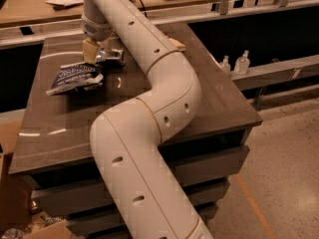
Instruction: Place redbull can upright
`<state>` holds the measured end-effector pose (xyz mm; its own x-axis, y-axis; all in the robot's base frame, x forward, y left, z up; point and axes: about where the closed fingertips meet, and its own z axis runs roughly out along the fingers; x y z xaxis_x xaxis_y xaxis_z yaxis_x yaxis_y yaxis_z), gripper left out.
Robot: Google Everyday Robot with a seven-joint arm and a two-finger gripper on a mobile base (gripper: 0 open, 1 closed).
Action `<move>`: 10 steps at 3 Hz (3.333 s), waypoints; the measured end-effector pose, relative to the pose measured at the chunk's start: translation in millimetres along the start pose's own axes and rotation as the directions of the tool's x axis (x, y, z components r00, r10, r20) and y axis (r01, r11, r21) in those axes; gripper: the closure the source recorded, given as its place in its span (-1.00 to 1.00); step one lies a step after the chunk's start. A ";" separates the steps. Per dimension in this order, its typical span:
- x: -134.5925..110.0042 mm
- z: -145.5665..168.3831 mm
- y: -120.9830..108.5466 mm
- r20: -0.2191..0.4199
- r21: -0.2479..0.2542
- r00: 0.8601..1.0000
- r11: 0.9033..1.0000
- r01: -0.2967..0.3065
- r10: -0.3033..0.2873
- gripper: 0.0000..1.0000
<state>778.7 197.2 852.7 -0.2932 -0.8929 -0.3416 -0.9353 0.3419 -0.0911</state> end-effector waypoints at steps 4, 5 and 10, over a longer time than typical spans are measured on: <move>-4.7 -66.9 -1.3 0.178 -0.018 0.984 1.000 0.018 -0.015 1.00; -0.6 -113.5 -9.5 0.323 -0.027 0.946 1.000 0.002 0.007 1.00; 52.3 -254.7 -49.2 0.894 -0.123 0.442 0.988 0.093 0.069 1.00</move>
Offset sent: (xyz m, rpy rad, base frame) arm 0.0387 -0.0005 0.0526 0.0031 0.0266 0.0504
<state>758.9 59.1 1077.5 -0.0175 -0.1095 -0.9938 -0.9756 0.2193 -0.0070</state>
